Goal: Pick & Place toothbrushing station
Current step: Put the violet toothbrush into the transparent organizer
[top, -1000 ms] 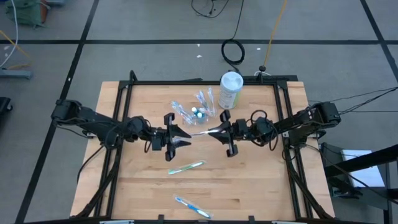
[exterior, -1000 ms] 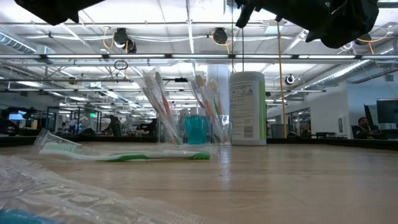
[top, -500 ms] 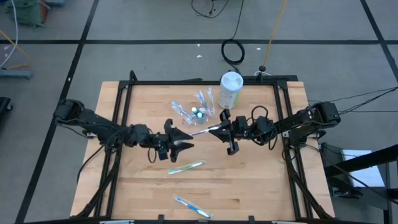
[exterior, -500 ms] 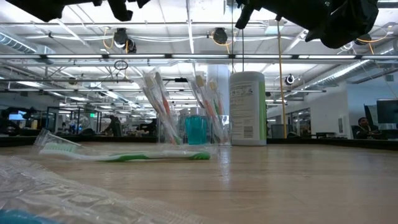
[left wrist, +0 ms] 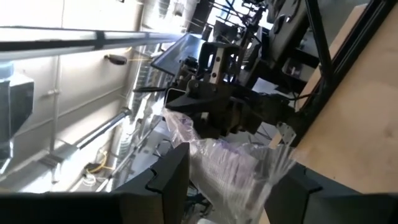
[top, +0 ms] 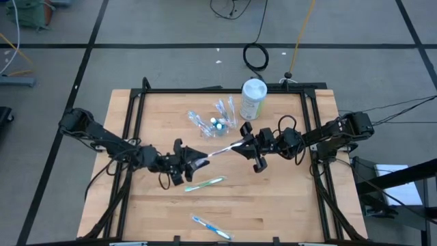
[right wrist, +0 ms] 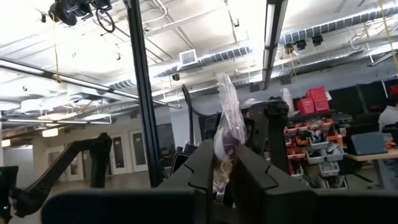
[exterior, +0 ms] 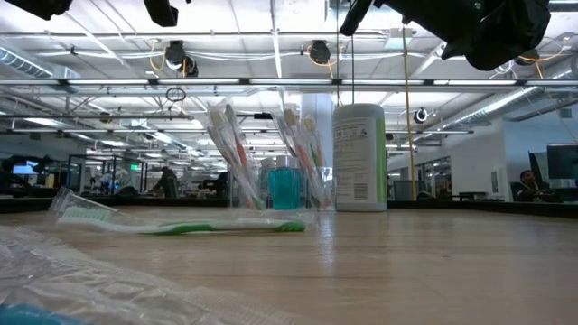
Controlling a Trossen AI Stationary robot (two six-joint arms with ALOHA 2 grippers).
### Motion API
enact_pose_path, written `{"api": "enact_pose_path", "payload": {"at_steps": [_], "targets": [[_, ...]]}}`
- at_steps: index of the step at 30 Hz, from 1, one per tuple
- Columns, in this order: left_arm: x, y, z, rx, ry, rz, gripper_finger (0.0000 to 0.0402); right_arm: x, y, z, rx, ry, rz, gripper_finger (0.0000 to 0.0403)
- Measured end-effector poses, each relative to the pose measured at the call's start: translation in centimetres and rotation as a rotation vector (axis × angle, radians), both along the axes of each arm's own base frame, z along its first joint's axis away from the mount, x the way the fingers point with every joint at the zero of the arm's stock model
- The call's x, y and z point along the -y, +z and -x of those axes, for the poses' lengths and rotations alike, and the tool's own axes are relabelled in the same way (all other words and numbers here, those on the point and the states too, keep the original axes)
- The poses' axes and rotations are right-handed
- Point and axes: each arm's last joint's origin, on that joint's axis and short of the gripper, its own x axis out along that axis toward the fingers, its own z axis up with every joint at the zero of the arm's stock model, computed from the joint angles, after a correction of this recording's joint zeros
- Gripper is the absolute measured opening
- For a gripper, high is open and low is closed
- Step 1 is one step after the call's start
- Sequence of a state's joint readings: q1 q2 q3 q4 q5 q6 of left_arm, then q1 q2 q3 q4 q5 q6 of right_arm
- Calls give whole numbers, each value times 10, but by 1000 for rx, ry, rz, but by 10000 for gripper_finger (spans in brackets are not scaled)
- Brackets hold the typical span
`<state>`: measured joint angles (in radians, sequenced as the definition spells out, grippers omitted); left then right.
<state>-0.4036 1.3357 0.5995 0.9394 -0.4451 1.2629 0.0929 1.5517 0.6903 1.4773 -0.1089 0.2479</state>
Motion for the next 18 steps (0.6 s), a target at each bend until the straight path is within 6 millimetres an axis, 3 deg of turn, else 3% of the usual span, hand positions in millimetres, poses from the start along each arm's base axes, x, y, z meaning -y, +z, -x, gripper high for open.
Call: {"api": "enact_pose_path", "payload": {"at_steps": [10, 18], "targets": [[-2, 3, -1, 35, -48, -23, 177, 0, -2, -1, -19, 1, -1, 31], [-17, 3, -6, 35, -26, -23, 177, 0, -2, -1, -24, 1, 0, 20]]}}
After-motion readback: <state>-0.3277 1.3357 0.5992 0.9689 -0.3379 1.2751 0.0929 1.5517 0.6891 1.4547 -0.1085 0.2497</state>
